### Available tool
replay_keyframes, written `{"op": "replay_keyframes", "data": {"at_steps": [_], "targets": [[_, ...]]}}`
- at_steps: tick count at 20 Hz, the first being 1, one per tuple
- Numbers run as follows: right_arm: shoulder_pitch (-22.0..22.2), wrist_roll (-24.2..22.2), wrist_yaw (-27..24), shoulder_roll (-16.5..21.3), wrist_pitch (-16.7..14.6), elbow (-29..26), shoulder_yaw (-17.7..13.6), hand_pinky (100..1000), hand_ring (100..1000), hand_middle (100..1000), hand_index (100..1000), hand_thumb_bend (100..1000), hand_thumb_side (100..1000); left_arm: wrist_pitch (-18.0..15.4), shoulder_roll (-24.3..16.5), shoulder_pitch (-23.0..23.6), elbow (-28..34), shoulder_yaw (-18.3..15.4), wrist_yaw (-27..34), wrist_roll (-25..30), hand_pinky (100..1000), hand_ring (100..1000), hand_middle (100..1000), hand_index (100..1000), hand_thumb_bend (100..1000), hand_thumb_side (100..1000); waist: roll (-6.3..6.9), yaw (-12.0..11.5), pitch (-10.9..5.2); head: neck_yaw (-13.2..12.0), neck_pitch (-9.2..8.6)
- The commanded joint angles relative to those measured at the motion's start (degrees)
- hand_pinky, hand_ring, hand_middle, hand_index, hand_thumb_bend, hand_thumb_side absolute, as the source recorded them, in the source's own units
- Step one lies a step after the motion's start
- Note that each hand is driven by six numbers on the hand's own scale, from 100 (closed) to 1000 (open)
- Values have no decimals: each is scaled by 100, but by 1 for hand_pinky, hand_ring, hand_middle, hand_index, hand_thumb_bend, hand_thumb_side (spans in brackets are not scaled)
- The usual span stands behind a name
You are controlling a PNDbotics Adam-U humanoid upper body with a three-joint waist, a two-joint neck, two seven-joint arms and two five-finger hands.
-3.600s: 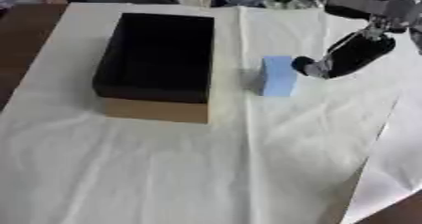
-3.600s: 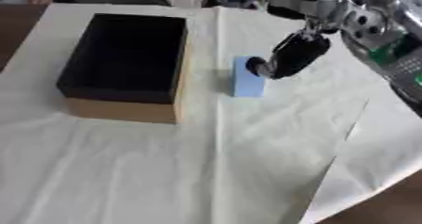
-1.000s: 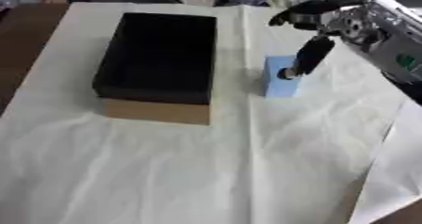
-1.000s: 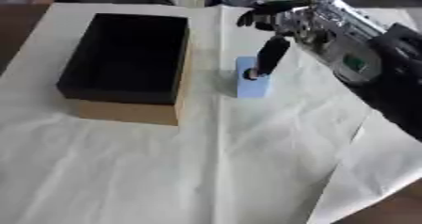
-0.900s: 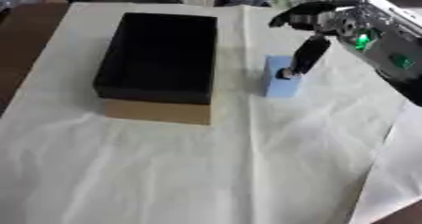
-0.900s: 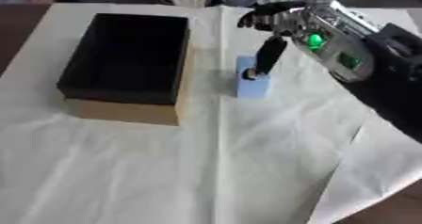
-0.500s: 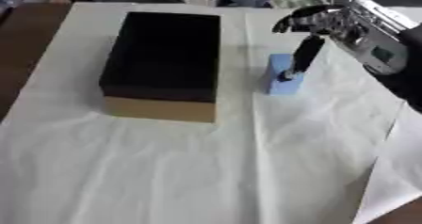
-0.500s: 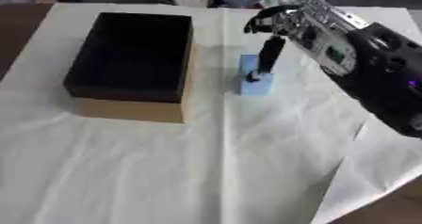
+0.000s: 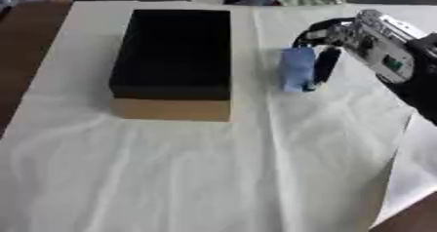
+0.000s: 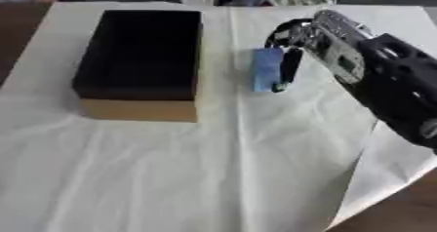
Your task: Pick up objects on the table and place them in the box.
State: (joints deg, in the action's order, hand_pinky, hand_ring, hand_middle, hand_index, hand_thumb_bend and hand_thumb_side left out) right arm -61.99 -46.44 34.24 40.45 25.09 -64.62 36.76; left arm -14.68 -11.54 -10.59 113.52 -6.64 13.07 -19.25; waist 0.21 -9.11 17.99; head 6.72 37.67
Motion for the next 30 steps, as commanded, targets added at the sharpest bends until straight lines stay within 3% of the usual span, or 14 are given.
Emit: {"op": "replay_keyframes", "data": {"at_steps": [1,4,7,11,15,21,22,26,30], "targets": [[-120,-553,-75,70,485,-59,-37,960,987,848,894,447,100,-6,-62,-20,107,-21,-6,31,960,664,642,834,100,497,7,5,-108,18,-40],[-118,-553,-206,103,526,-254,40,949,971,814,855,425,100,-7,-66,-28,107,-25,-3,20,960,664,642,834,100,497,3,12,-106,14,-37],[-144,-553,-178,118,709,-408,56,923,945,758,796,307,100,-8,-68,-44,107,-19,4,19,961,664,643,835,100,498,3,21,-105,14,-46],[-200,-553,303,112,1051,-503,-42,891,909,674,714,156,100,-1,-62,-38,107,-18,5,18,962,664,643,836,100,501,-3,27,-109,15,-43],[-254,-553,593,96,1131,-578,-141,873,876,601,646,100,100,-6,-77,-42,107,-20,8,31,962,664,643,836,100,498,-8,37,-129,2,-42],[-276,-553,613,121,1243,-812,-190,872,874,596,642,100,100,1,-81,-42,107,-24,18,26,962,664,643,836,100,498,-11,50,-140,-1,-41],[-292,-543,604,106,1241,-837,-205,852,841,565,626,100,100,1,-80,-48,107,-16,22,30,960,663,643,836,100,492,0,34,-157,46,-41],[-698,-524,766,-279,1131,-1251,-523,833,822,570,629,100,100,-2,-94,-27,107,5,52,46,960,663,643,835,100,491,13,43,-255,145,-1],[-1196,-551,1050,-799,1427,-1445,-490,799,779,586,648,100,100,-7,-93,-40,107,-1,62,41,960,662,644,835,100,489,30,60,-258,177,-26]]}}
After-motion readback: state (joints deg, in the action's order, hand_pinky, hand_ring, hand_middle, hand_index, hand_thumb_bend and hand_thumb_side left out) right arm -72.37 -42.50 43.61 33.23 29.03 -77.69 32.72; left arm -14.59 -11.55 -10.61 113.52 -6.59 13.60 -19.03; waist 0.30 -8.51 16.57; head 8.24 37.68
